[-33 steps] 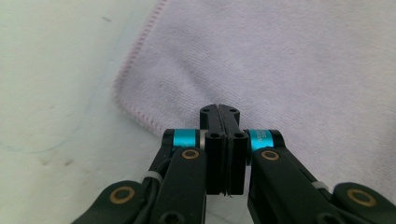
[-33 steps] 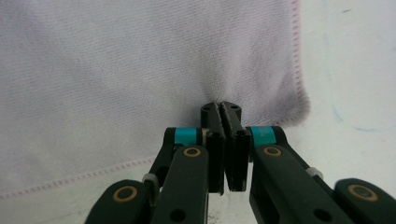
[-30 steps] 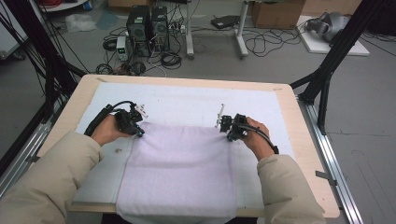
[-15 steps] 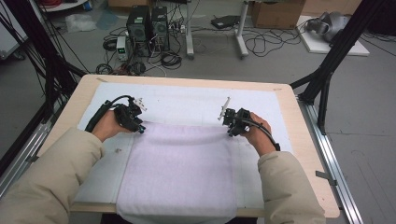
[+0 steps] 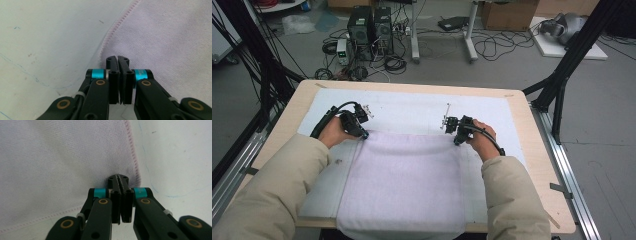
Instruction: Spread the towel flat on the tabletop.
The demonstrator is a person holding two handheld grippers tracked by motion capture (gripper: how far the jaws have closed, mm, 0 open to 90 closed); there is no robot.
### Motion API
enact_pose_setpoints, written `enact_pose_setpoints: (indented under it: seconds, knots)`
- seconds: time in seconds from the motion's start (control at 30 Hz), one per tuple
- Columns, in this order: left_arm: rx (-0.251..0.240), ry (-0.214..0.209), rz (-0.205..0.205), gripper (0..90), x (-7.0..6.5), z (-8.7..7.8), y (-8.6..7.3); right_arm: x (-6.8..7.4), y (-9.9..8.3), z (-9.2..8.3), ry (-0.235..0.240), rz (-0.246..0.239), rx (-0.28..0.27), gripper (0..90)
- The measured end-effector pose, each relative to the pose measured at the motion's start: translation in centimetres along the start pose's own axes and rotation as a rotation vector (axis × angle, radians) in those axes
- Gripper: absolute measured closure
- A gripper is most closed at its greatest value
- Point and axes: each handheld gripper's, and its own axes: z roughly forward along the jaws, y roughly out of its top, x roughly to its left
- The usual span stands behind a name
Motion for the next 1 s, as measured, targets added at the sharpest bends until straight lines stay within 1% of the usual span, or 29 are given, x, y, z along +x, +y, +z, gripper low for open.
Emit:
enact_pose_setpoints:
  seconds: [0.03, 0.1, 0.13, 0.17, 0.23, 0.27, 0.33, 0.37, 0.4, 0.43, 0.47, 0.5, 0.53, 0.57, 0.6, 0.63, 0.67, 0.7, 0.73, 0.77, 0.8, 0.83, 0.87, 0.9, 0.93, 0.97, 1.0]
  knots:
    - [-0.005, 0.004, -0.003, 88.3, -0.1, 0.0, 0.0, 0.1, 0.1, 0.0, -0.002, 0.007, 0.006, 90.0]
    - [0.001, 0.011, -0.003, 88.5, -0.1, -0.1, 0.0, 0.0, 0.0, 0.0, -0.011, 0.009, -0.002, 90.0]
    - [0.001, 0.020, -0.005, 88.6, -0.1, -0.1, 0.0, 0.1, 0.0, -0.1, -0.020, 0.033, 0.000, 90.0]
    - [0.003, 0.028, 0.001, 88.6, -0.1, -0.2, 0.1, 0.0, 0.0, -0.2, -0.047, 0.031, -0.002, 90.0]
    - [-0.016, 0.033, -0.017, 88.6, 0.0, -0.4, 0.0, -0.1, -0.1, -0.5, -0.046, 0.053, -0.024, 90.0]
    - [-0.017, 0.037, -0.014, 88.6, 0.1, -0.6, -0.1, -0.1, -0.1, -0.6, -0.063, 0.040, -0.024, 90.0]
    - [-0.032, 0.035, -0.036, 88.6, 0.3, -0.8, -0.2, -0.1, -0.1, -0.9, -0.080, 0.051, -0.039, 90.0]
    - [-0.033, 0.035, -0.044, 88.6, 0.4, -0.8, -0.3, -0.2, -0.2, -1.0, -0.073, 0.070, -0.054, 90.0]
    - [-0.034, 0.038, -0.051, 88.6, 0.4, -0.8, -0.4, -0.4, -0.2, -0.9, -0.075, 0.060, -0.049, 90.0]
    - [-0.038, 0.038, -0.064, 88.6, 0.4, -0.8, -0.3, -0.2, -0.2, -0.8, -0.087, 0.067, -0.039, 90.0]
    - [-0.025, 0.037, -0.060, 88.5, 0.4, -0.7, -0.3, -0.2, -0.2, -0.7, -0.085, 0.069, -0.046, 90.0]
    - [-0.020, 0.035, -0.062, 88.0, 0.3, -0.5, -0.3, -0.2, -0.3, -0.4, -0.084, 0.061, -0.055, 90.0]
    - [-0.014, 0.038, -0.068, 86.6, 0.3, -0.3, -0.2, -0.1, -0.3, -0.2, -0.061, 0.079, -0.050, 89.8]
    - [-0.010, 0.059, -0.066, 80.4, 0.3, -0.3, -0.2, -0.3, -0.5, 0.1, -0.030, 0.092, -0.052, 89.0]
    - [-0.025, 0.075, -0.089, 71.9, 0.4, -0.5, -0.3, -0.2, -0.6, 0.0, -0.043, 0.095, -0.067, 79.8]
    - [-0.030, 0.081, -0.093, 71.0, 0.6, -0.8, -0.4, -0.3, -0.9, -0.3, -0.074, 0.115, -0.098, 73.7]
    - [-0.051, 0.090, -0.106, 68.7, 0.8, -1.2, -0.5, -0.4, -1.2, -0.6, -0.079, 0.143, -0.118, 71.9]
    - [-0.069, 0.097, -0.108, 64.0, 1.1, -2.0, -0.8, -0.6, -1.7, -1.0, -0.068, 0.175, -0.152, 70.4]
    - [-0.092, 0.094, -0.117, 59.0, 1.3, -2.4, -1.0, -0.8, -2.3, -1.5, -0.059, 0.212, -0.202, 68.0]
    - [-0.119, 0.084, -0.119, 56.8, 1.5, -3.2, -1.4, -0.9, -2.7, -1.8, -0.054, 0.231, -0.234, 65.4]
    - [-0.134, 0.075, -0.122, 54.1, 1.7, -3.6, -1.6, -0.9, -3.5, -2.4, -0.053, 0.272, -0.288, 60.8]
    - [-0.166, 0.064, -0.131, 50.3, 1.8, -4.4, -2.0, -1.0, -3.9, -2.7, -0.049, 0.290, -0.323, 57.6]
    - [-0.180, 0.063, -0.135, 46.8, 1.8, -4.9, -2.2, -0.9, -4.7, -3.2, -0.038, 0.324, -0.384, 53.0]
    - [-0.214, 0.058, -0.141, 44.7, 1.8, -5.8, -2.6, -0.8, -5.2, -3.4, -0.036, 0.347, -0.416, 49.5]
    - [-0.238, 0.053, -0.142, 41.9, 1.7, -6.4, -2.9, -0.6, -6.0, -3.9, -0.037, 0.371, -0.463, 45.6]
    - [-0.295, 0.039, -0.134, 41.3, 1.6, -7.4, -3.3, -0.4, -6.4, -4.2, -0.035, 0.388, -0.490, 41.3]
    - [-0.360, 0.029, -0.123, 39.6, 1.4, -8.2, -3.7, -0.2, -7.2, -4.7, -0.037, 0.410, -0.535, 34.2]
